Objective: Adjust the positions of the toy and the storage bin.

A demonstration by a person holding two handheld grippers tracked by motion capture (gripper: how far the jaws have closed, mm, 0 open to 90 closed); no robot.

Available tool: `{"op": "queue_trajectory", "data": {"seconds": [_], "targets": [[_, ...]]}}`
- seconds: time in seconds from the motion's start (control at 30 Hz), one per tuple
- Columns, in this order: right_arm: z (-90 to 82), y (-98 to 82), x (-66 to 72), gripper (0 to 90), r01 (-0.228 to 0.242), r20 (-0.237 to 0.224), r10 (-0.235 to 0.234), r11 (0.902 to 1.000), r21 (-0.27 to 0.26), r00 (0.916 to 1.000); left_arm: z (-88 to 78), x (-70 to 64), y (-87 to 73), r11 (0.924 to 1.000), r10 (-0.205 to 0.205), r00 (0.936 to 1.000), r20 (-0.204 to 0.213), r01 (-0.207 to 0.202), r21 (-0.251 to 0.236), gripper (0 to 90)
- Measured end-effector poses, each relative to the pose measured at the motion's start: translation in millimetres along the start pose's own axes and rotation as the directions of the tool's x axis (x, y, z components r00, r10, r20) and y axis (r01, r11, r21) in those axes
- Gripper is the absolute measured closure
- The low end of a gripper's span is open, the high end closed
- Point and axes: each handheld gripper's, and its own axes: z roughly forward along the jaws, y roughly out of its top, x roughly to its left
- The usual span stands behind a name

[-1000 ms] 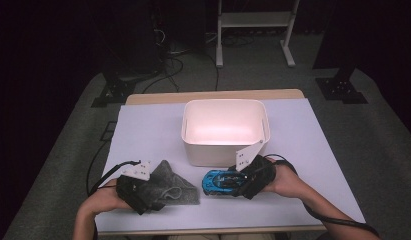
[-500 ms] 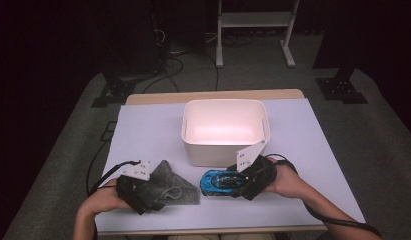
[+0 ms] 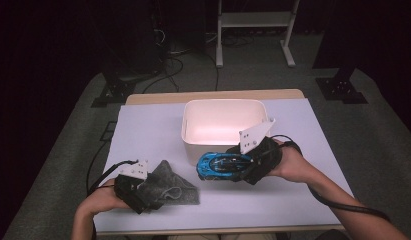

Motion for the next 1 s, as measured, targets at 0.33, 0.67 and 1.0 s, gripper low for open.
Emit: {"op": "queue_trajectory", "data": {"seconds": [0.33, 0.67, 1.0], "targets": [[-22.1, 22.0, -23.4, 26.6, 0.015, 0.021, -0.015, 0.9997, -0.020, 0.9997, -3.7, 0.4, -2.5, 0.9999, -0.008, 0.9999, -0.007, 0.008, -0.013, 8.4], [-23.6, 34.6, -59.6, 26.6, 0.004, 0.036, -0.004, 1.0000, 0.006, 0.9993, -4.3, 1.4, -5.6, 0.9996, -0.023, 0.9997, -0.013, 0.023, -0.017, 8.4], [-11.3, 35.0, -93.7, 26.6, -0.017, 0.018, 0.016, 0.9993, 0.033, 0.9997, -10.3, 1.2, -9.7, 0.9991, -0.036, 0.9988, -0.033, 0.035, -0.026, 8.4]]}}
